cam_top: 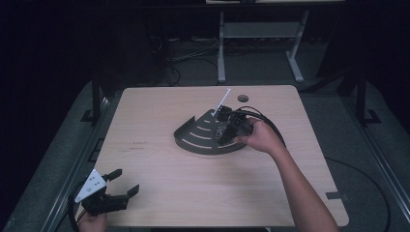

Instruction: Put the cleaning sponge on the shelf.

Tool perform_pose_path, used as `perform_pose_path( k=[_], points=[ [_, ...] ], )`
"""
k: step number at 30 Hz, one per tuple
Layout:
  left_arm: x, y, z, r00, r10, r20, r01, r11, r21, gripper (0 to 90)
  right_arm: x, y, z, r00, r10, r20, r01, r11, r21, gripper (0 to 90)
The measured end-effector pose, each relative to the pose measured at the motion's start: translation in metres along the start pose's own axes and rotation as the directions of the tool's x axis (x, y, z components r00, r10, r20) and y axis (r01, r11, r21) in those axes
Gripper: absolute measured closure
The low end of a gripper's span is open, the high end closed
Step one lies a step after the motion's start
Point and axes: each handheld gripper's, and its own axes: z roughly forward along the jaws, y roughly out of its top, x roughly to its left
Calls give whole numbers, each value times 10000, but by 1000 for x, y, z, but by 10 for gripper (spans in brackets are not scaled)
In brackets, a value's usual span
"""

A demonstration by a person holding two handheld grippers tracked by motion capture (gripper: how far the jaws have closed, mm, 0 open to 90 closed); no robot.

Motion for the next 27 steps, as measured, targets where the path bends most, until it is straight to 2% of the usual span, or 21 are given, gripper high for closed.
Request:
perform_pose_path(
  k=[27],
  points=[
    [0, 0, 1, 10000, 5, 37, -5, 10000, -3, 133, -23, 8, 35, 9979, 645, -62, -644, 9978, 141, 331]
  ],
)
